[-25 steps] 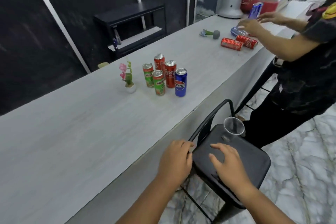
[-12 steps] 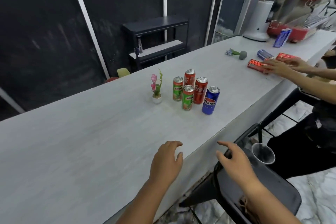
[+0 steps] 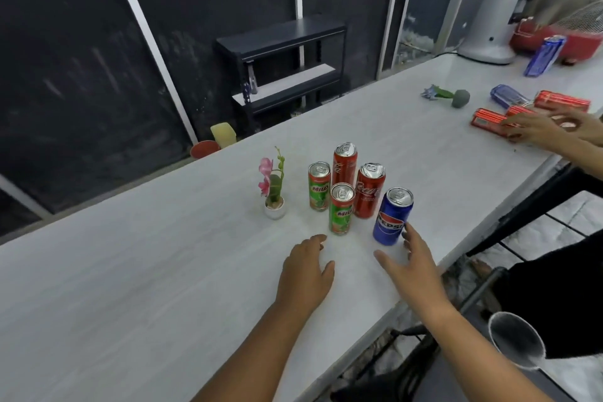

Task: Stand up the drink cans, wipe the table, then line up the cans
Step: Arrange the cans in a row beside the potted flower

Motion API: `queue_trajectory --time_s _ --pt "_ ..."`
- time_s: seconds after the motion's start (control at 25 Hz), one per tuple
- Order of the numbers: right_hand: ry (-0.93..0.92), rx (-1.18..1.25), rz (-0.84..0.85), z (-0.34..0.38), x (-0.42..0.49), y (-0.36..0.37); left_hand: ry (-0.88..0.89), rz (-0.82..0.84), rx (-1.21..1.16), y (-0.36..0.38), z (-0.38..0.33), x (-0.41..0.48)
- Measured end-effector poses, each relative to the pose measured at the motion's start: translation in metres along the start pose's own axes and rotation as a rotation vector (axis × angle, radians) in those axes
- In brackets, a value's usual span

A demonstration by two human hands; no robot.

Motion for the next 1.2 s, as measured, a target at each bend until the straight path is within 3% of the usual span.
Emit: queue_trajectory --time_s 0.16,0.52,0.8,1.2 --pt "-0.035 0.027 -0.055 0.011 0.032 0.003 -0.099 -0.081 -0.046 0.011 0.008 0.047" --pt "-0.073 0.065 -0.086 0.005 0.040 0.000 -0.103 -0.225 -0.273 0.018 0.002 0.072" --pt "-0.148 0.078 0.158 0.022 -0.001 0.055 -0.221 -0.306 -0.337 -0.021 0.030 -0.010" --pt "-0.347 -0.132 0.539 0.069 -0.107 0.221 -0.452 -0.567 -0.228 -0.132 0.122 -0.191"
Point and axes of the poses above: each hand's wrist, its own x-axis towards the middle knuckle, its own y-axis out of the palm, z = x × y, the point moved 8 cm from there along x, towards the middle knuckle, and after that the axes turned 15 degrees about y, right-handed, at the moved point
